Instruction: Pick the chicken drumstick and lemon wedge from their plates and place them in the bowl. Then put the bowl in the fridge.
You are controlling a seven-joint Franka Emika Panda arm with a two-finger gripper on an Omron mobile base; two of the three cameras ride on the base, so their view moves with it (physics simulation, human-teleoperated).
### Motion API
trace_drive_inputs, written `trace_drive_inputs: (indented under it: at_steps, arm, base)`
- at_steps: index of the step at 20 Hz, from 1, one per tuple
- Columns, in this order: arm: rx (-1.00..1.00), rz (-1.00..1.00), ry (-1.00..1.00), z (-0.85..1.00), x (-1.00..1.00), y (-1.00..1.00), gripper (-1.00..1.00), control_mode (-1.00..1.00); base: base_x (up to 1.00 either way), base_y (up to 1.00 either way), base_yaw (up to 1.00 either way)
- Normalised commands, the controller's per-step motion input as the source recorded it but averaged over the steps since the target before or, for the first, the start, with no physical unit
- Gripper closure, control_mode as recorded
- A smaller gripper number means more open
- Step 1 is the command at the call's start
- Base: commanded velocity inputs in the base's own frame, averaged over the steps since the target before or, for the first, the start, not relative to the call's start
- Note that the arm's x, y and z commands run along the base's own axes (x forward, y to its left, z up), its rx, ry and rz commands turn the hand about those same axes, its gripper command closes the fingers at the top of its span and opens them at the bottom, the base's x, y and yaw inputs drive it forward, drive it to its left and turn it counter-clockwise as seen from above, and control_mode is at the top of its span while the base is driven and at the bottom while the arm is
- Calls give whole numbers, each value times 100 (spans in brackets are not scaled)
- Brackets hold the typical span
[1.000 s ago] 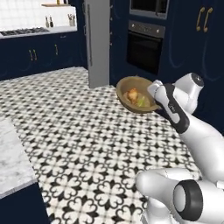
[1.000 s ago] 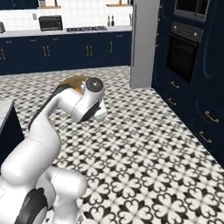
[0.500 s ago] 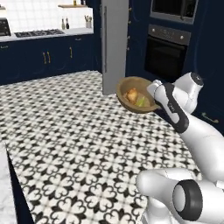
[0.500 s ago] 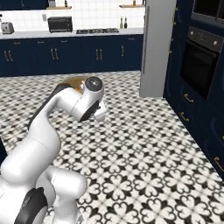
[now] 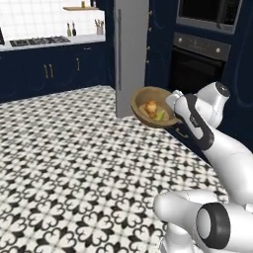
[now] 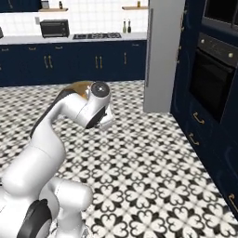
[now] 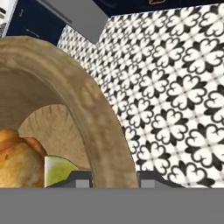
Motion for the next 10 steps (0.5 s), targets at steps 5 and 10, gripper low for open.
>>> trace_drive_inputs:
  at_steps: [5,10]
  arm:
    - [0,0,0,0,0,0,100,100]
    - [0,0,0,0,0,0,100,100]
  base:
    - [100,28,0]
    - [100,45,0]
